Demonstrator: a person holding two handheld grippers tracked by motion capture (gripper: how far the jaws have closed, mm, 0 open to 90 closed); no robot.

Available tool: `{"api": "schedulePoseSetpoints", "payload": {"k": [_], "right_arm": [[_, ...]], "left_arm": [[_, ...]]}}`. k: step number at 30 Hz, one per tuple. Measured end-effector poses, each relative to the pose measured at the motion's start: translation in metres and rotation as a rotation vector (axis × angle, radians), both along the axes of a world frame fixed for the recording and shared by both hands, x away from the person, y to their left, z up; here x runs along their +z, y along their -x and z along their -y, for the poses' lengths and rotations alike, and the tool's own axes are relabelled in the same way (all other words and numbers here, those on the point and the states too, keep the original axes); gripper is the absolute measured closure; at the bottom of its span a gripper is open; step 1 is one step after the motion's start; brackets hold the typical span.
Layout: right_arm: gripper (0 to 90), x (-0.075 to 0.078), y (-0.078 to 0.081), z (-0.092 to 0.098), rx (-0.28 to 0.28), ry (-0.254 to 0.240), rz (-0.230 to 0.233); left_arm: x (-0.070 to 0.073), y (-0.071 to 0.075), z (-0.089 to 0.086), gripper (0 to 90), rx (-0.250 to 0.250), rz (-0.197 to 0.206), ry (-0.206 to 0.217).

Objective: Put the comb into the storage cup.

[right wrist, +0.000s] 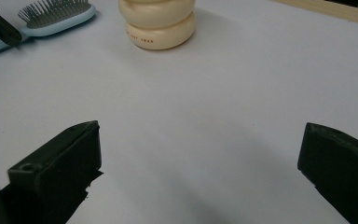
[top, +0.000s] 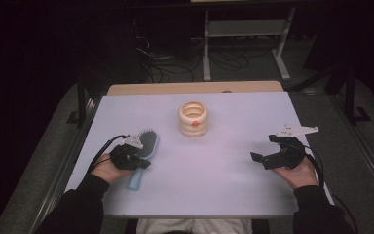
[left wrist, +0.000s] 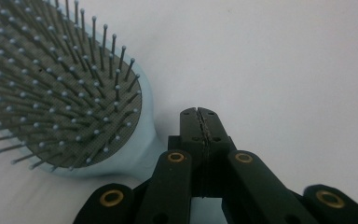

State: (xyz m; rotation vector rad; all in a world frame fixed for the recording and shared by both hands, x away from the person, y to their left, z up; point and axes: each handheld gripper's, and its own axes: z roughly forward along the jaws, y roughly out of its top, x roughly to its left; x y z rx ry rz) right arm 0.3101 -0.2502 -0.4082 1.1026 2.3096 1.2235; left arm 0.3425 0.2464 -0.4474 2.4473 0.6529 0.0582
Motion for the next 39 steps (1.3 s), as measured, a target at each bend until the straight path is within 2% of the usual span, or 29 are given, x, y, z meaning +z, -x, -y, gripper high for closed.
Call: {"api": "schedulePoseSetpoints", "payload": {"k": [14,23,29,39], "right_arm": [[0.0,-0.001,0.000,-0.001,0.003,0.006,-0.005],[0.0,-0.001,0.000,-0.002,0.005,0.009,-0.006],[0.0,-0.001,0.000,-0.002,0.006,0.010,-0.006],[0.0,-0.002,0.000,-0.003,0.013,0.020,-0.007]], "left_arm": [[-0.001,0.001,-0.026,89.7,0.039,-0.014,0.043],[-0.002,0.000,-0.039,89.7,0.064,-0.027,0.048],[-0.003,-0.001,-0.047,89.7,0.087,-0.010,0.037],[-0.005,-0.005,-0.057,89.7,0.125,-0.009,0.036]]}}
